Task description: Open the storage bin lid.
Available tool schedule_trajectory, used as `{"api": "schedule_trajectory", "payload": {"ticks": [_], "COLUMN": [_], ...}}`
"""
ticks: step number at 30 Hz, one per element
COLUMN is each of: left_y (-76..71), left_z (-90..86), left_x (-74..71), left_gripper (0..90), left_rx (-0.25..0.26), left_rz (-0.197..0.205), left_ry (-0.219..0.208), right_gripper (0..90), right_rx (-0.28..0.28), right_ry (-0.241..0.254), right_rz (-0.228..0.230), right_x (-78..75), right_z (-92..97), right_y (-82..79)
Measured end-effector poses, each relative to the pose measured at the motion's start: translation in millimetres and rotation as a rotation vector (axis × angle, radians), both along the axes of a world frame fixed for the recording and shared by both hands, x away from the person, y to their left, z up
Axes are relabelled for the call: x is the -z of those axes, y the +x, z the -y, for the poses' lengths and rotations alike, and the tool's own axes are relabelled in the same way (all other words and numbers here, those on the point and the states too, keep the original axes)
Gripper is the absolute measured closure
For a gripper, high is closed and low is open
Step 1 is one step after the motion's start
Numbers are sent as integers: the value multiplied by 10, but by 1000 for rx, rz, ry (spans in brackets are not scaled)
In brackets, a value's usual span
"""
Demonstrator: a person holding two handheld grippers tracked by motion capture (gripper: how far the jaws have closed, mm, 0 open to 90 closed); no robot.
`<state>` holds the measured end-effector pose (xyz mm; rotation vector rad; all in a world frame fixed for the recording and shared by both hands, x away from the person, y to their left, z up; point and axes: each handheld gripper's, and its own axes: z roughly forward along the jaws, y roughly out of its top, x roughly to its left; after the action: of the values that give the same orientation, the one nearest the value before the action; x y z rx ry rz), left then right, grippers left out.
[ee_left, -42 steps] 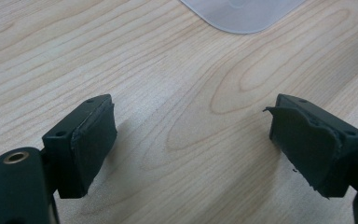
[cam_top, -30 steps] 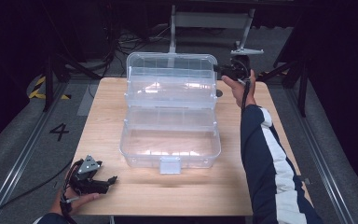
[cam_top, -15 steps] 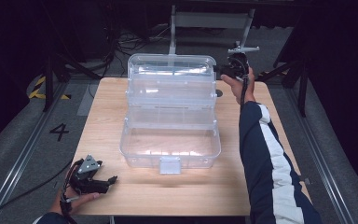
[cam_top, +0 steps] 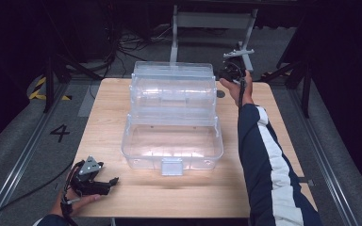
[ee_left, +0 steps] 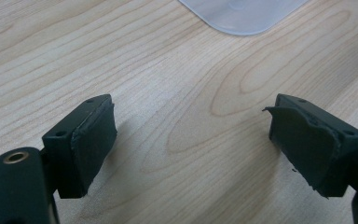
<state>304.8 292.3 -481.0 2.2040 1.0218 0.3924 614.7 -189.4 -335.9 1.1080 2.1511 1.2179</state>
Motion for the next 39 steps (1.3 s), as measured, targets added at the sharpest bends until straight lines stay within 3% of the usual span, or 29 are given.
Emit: {"api": "schedule_trajectory", "payload": {"ticks": [13, 26, 39], "left_y": [-4, -7, -3], "left_z": [5, 6, 4], "left_x": [3, 6, 7], "left_gripper": [151, 151, 151], "left_rx": [-6, -9, -5], "left_rz": [-4, -2, 6], "left_ry": [-7, -2, 2], "right_gripper": [873, 841, 796], "right_rx": [2, -12, -34], "right_ry": [-17, -65, -79], "right_rz": [24, 67, 89], "right_x": [-48, -136, -180], "right_z": [3, 44, 178], "right_y": [-100, -287, -516]}}
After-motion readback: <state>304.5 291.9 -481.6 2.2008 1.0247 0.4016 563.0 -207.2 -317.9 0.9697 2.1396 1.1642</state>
